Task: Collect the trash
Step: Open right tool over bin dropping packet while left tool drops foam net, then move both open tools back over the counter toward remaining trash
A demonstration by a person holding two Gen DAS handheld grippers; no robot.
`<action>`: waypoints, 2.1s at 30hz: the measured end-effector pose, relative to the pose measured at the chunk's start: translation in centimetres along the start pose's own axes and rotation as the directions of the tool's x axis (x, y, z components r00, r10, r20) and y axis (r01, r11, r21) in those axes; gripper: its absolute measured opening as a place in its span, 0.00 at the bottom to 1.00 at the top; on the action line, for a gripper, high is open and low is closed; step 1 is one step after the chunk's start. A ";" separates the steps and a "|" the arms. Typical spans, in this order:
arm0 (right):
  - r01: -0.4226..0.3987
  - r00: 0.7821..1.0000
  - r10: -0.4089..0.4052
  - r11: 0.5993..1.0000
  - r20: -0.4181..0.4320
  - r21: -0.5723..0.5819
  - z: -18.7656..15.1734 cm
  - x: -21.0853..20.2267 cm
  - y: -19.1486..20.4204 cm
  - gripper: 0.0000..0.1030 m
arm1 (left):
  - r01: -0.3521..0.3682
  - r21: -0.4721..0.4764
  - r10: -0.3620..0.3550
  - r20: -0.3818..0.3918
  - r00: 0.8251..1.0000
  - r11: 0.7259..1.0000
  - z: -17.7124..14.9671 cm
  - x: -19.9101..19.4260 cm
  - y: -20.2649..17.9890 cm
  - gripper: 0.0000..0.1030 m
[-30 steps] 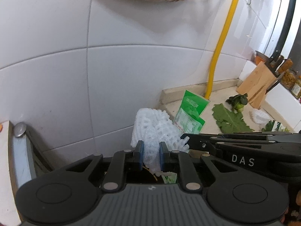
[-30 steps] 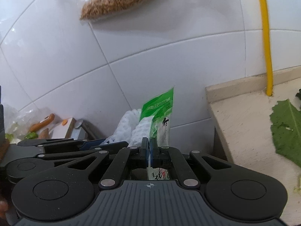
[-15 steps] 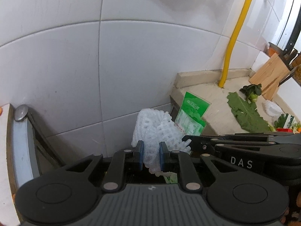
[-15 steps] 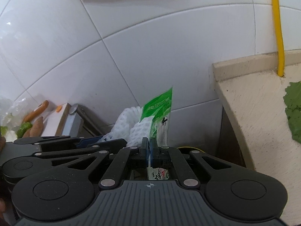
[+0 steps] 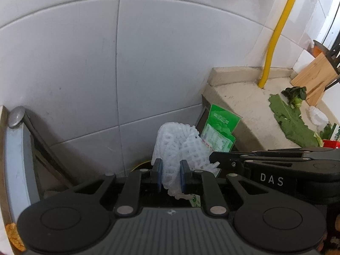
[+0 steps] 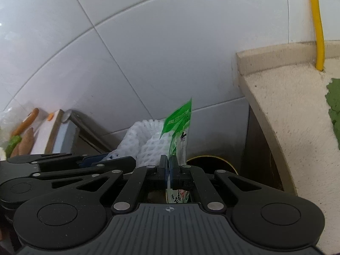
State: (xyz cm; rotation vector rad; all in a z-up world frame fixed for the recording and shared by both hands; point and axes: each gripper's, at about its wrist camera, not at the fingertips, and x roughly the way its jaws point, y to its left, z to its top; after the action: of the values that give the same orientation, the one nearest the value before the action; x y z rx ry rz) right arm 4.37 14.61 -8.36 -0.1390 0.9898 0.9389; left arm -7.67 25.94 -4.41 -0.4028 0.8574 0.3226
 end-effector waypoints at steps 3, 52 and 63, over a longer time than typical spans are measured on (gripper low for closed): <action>0.001 1.000 -0.001 1.000 -0.019 0.012 -0.1 0.8 -0.2 0.06 | 0.001 -0.004 -0.001 -0.020 1.000 1.000 -0.1 0.7 0.3 0.12; 0.064 0.998 -0.064 0.998 0.011 0.011 -0.8 -1.7 -2.3 0.34 | 0.004 0.035 -0.003 -0.022 1.000 0.999 0.5 2.1 -0.7 0.34; 0.124 0.982 -0.132 0.990 0.133 0.068 -0.7 -7.2 -6.2 0.40 | 0.103 0.141 -0.104 0.002 0.995 0.985 2.4 1.4 -7.0 0.35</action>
State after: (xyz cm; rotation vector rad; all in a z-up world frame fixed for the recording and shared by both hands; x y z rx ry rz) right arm 6.89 6.02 -5.07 -0.0860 0.8700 0.7900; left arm -2.21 21.11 -2.67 -0.3135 0.8412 0.1666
